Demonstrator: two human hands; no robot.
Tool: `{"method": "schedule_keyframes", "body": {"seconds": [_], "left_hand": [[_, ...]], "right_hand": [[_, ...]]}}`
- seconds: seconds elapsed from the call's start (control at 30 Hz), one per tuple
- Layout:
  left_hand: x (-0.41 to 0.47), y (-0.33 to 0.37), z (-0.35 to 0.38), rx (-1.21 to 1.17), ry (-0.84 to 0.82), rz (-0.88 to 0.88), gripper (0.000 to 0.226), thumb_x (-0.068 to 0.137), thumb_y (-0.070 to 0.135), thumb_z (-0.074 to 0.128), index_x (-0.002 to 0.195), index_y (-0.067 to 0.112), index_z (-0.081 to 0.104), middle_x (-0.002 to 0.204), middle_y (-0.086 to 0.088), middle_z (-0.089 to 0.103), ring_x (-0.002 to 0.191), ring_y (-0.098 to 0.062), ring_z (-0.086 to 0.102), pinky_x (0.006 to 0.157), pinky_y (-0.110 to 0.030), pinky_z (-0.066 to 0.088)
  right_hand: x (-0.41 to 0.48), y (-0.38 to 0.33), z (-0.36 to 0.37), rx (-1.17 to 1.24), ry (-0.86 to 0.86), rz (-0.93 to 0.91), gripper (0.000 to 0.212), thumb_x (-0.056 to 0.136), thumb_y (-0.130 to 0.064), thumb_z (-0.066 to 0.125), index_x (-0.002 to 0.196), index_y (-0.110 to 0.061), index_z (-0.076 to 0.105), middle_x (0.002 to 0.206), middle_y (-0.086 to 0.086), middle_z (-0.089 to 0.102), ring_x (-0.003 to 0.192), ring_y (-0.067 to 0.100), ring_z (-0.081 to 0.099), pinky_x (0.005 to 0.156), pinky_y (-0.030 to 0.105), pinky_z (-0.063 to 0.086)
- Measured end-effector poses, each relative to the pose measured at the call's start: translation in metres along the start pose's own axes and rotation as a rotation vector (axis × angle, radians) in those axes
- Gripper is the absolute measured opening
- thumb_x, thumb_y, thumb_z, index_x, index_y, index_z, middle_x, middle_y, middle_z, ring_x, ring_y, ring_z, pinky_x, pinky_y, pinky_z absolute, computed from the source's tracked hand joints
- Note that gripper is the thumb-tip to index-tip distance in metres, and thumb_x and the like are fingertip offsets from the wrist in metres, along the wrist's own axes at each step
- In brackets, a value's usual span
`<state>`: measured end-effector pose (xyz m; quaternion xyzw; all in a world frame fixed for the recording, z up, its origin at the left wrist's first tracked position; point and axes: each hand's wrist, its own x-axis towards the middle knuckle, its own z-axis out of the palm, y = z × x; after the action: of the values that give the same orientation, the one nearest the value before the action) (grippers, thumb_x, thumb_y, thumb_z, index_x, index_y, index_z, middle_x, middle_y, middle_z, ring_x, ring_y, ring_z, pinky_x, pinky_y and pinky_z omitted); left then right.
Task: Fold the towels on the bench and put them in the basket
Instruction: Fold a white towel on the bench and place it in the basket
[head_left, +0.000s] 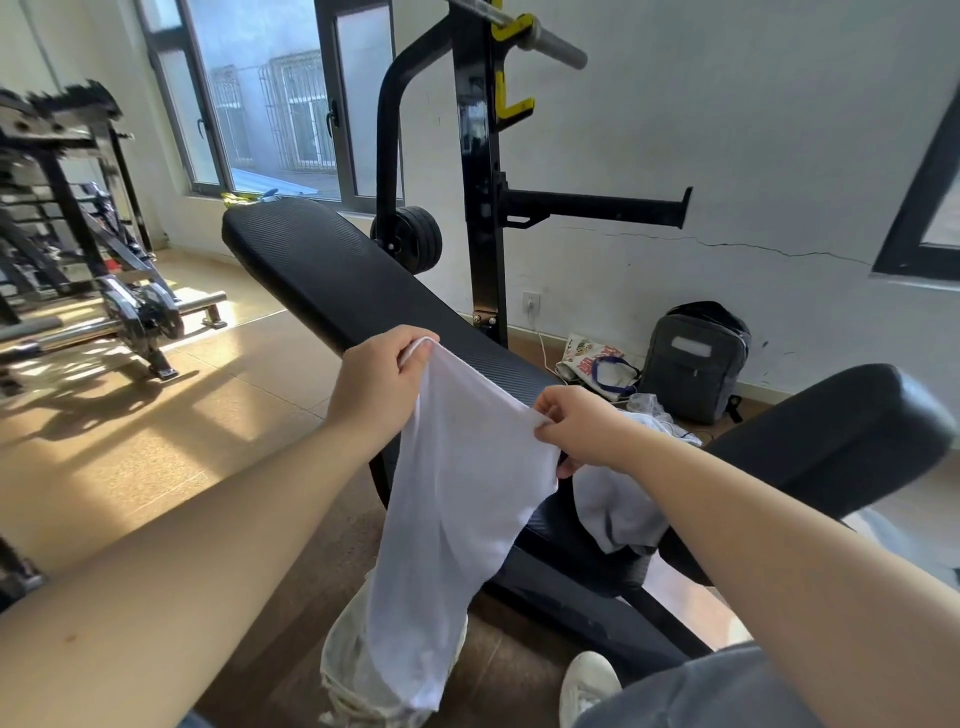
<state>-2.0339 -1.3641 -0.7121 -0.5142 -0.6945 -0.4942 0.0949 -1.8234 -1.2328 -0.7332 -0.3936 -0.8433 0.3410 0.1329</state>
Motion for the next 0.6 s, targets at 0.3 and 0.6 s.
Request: {"method": "schedule_keyframes", "body": {"seconds": [0.3,0.6], "left_hand": [[0.017,-0.003,-0.023,-0.176,0.119,-0.277,0.022,0.103,0.028,0.053,0.11,0.026,0.073,0.116,-0.004,0.065,0.075,-0.018,0.071,0.055,-0.027,0.061],[0.012,0.012,-0.047,-0.262,0.146,-0.352,0.021,0.103,0.031,0.051,0.106,0.033,0.071,0.098,0.015,0.062,0.095,-0.016,0.061,0.072,-0.04,0.064]], "right_hand": [[-0.016,-0.012,-0.019,-0.12,0.223,0.04,0.009,0.095,-0.015,0.061,0.094,-0.019,0.069,0.086,0.002,0.067,0.078,0.029,0.073,0.06,0.029,0.058],[-0.037,-0.04,-0.039,0.588,0.461,-0.018,0.017,0.102,-0.01,0.052,0.115,-0.01,0.063,0.106,0.009,0.065,0.075,0.028,0.077,0.052,0.033,0.058]]}}
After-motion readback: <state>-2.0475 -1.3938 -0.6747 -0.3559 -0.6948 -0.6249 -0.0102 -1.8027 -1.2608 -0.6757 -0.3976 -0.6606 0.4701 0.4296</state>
